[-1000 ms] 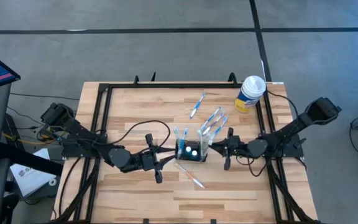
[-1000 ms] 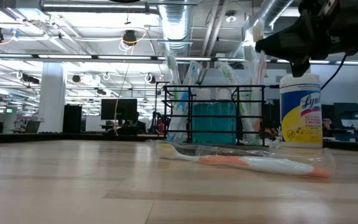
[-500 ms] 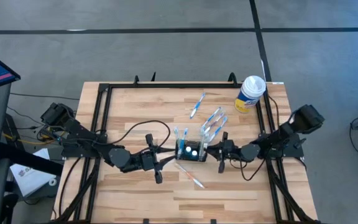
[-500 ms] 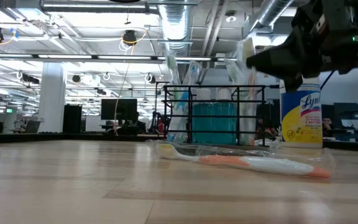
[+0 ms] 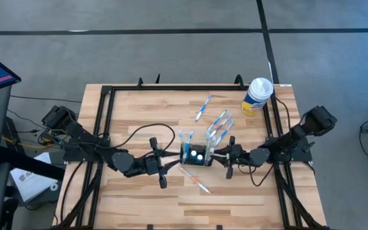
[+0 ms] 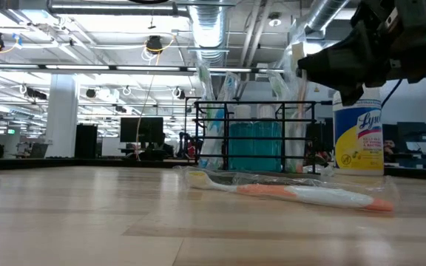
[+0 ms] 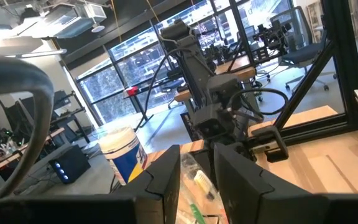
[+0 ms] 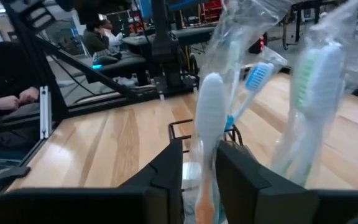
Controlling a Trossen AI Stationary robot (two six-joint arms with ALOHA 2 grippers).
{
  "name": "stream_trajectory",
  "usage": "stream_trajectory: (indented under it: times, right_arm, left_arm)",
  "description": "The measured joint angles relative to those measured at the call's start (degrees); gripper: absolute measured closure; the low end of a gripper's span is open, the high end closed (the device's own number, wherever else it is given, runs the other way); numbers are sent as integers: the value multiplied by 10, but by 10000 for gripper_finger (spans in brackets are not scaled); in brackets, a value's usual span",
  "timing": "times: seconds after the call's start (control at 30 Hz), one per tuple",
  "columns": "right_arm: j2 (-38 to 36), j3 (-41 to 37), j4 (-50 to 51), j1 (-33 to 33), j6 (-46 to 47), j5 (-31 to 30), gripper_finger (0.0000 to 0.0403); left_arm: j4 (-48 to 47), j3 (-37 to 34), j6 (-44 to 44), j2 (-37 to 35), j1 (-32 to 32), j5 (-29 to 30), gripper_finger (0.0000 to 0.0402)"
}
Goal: Pick & Place toothbrushing station
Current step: Put the orange toothbrush into the wire organizer
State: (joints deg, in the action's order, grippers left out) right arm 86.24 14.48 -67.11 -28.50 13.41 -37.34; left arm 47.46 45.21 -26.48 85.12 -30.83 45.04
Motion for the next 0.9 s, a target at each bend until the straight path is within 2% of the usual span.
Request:
stream_trajectory:
  times: [0.5,0.73,0.9]
  right_arm:
    - [-13,0,6,-8,-35,-2,221]
    - [-14,0,9,-12,-49,-2,213]
    - [-52,0,54,-22,-50,-2,223]
  left_arm:
    - [0,0,0,0,0,0,309]
    - [-1,0,0,0,-1,0,309]
    - [-1,0,0,0,-5,0,309]
